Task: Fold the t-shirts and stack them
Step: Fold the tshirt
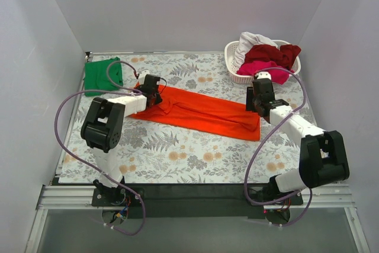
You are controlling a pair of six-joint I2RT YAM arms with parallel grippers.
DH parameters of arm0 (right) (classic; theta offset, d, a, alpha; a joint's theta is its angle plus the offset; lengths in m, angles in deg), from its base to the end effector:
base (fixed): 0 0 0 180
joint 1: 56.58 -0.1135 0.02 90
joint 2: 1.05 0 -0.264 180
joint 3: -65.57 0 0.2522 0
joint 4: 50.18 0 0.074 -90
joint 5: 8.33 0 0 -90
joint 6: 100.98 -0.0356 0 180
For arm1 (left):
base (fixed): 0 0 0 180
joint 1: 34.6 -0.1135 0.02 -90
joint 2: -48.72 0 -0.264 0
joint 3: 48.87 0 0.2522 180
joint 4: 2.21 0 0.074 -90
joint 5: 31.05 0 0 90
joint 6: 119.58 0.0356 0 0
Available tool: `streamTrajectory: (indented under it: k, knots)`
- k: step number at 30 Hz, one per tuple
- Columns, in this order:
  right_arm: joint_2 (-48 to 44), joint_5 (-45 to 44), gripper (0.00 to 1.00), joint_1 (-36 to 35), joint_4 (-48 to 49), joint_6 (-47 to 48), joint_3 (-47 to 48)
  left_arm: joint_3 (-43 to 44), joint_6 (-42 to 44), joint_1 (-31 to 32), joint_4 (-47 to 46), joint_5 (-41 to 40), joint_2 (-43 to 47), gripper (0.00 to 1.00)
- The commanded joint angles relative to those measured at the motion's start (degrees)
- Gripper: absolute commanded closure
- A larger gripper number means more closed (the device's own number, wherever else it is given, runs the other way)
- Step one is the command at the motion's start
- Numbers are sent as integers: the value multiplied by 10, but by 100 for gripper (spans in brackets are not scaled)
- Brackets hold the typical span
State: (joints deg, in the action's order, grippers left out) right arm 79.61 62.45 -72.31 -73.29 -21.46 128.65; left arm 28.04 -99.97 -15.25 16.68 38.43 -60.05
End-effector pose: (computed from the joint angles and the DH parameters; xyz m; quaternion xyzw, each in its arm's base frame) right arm 0.2911 0.0698 0.2277 0.0285 0.8983 -0.0545 0.4350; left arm 0.3693 -0.1165 0.1472 -0.4533 0.8106 -0.1143 0.3526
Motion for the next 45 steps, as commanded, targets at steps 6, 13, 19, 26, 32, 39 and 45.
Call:
streamTrajectory:
  k: [6,13,19,26,32,39,45]
  knots:
    - [110,31,60,-7,21,-2,31,80,43,-2,41,-7,-77,70]
    - [132,2,60,-68,3,-38,-3,165,62,-7,60,1,-140,70]
    - [147,-18,60,-147,-42,-81,-25,219,70,-7,74,4,-195,70]
    - [139,-67,60,-264,-134,-148,2,277,81,-9,89,-10,-226,70]
    - [99,-73,59,-333,-194,-227,-15,312,80,-9,95,-1,-248,71]
    - [74,-29,59,-421,-200,-298,-40,324,89,12,71,21,-261,74]
    - [71,2,58,-488,-181,-320,-25,343,96,45,49,56,-266,74]
